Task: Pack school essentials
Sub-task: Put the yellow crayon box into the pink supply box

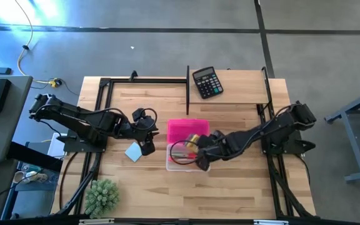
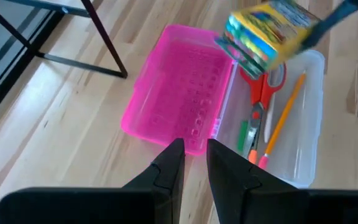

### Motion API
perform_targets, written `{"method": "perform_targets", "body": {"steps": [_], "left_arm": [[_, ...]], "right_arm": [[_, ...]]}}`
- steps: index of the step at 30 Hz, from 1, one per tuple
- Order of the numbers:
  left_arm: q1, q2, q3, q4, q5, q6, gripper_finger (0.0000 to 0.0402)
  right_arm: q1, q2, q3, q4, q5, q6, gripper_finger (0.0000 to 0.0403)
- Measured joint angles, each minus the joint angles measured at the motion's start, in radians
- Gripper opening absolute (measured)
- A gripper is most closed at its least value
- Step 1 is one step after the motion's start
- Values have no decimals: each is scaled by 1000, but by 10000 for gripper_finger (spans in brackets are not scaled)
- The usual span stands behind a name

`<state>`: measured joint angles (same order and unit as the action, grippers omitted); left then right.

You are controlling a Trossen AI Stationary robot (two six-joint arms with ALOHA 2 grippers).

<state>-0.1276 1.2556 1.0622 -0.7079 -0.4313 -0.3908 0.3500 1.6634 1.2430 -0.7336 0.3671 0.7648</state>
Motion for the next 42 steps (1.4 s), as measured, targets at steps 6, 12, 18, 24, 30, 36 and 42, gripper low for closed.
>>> {"method": "perform_targets", "body": {"steps": [6,12,18,24,30,36,42], "left_arm": [[0,0,0,-19,1,-50,60],[-1,0,0,-79,15,-113,60],[-5,0,0,-117,35,-148,60],[-5,0,0,-133,37,-149,60],[-5,0,0,-134,39,-148,60],[-5,0,0,-131,39,-96,60],[-5,0,0,-132,60,-69,60]], "right_arm": [[-29,0,0,45,-130,-238,291],[-30,14,0,55,-141,-378,291],[-29,82,0,74,-184,-430,291],[-29,123,0,57,-267,-433,291],[-29,145,0,42,-271,-459,291],[-29,150,0,58,-265,-477,302],[-29,150,0,61,-263,-478,334]]}}
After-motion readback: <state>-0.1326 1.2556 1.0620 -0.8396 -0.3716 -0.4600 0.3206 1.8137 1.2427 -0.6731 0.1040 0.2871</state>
